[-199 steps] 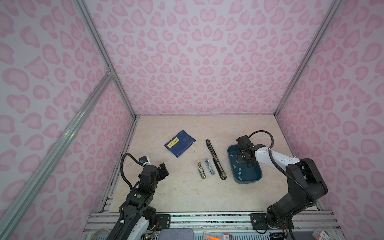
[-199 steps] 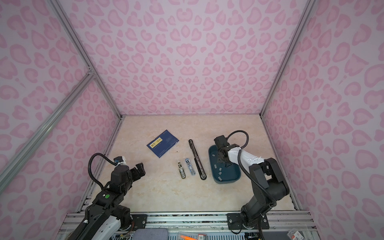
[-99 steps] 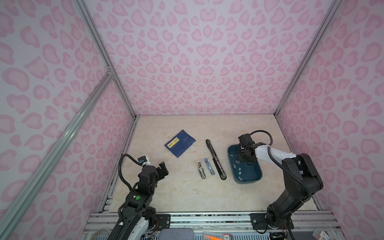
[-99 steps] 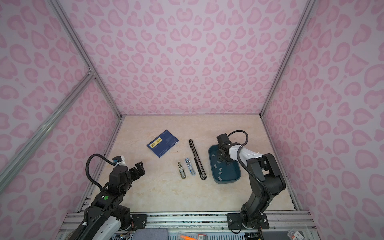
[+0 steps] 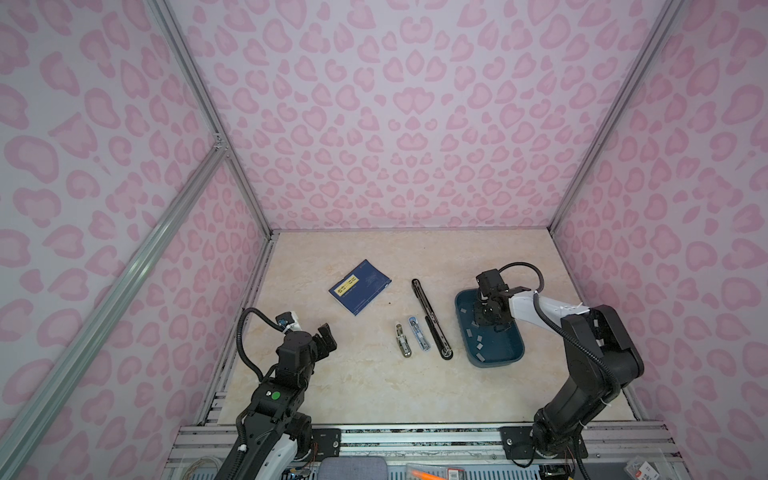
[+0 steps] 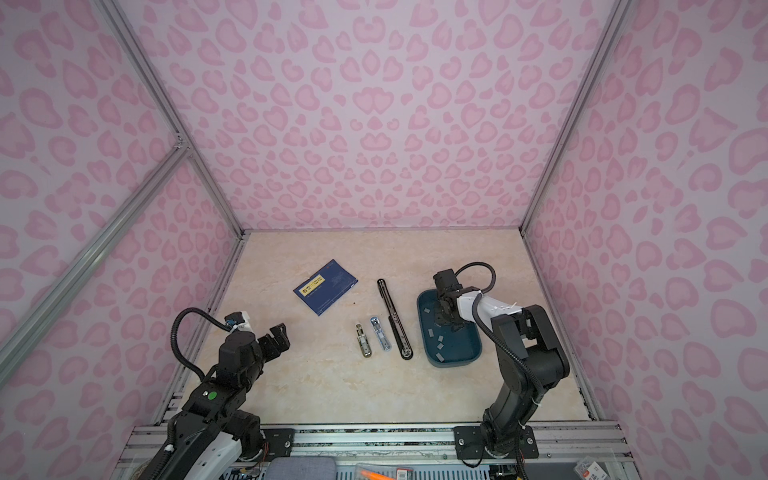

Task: Load the staples into the stapler
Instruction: 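Lower the right gripper into the tray and pinch a staple strip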

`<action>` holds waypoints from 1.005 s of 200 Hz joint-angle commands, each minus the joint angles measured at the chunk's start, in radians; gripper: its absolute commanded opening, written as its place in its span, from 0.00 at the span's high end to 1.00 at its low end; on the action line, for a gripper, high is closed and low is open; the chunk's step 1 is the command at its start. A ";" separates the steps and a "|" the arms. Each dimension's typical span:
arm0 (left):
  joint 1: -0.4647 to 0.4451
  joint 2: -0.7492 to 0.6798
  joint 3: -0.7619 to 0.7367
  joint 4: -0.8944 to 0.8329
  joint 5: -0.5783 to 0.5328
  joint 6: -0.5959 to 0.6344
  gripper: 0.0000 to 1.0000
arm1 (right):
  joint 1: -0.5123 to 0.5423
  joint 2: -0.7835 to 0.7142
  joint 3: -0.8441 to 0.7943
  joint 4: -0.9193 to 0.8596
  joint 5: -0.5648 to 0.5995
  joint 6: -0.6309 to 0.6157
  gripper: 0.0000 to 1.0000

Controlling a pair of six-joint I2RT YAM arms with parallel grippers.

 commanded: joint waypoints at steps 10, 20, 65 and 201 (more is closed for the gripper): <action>0.000 0.000 0.003 0.022 -0.014 -0.001 0.03 | 0.000 0.009 -0.006 -0.021 -0.001 -0.007 0.79; 0.000 0.000 0.003 0.023 -0.014 -0.001 0.03 | 0.000 0.008 -0.011 -0.023 -0.001 -0.007 0.79; 0.001 0.003 0.003 0.023 -0.015 -0.002 0.03 | -0.001 -0.009 -0.029 -0.018 0.003 -0.004 0.76; 0.000 0.004 0.002 0.020 -0.014 -0.002 0.03 | -0.001 -0.018 -0.040 -0.011 -0.016 -0.002 0.82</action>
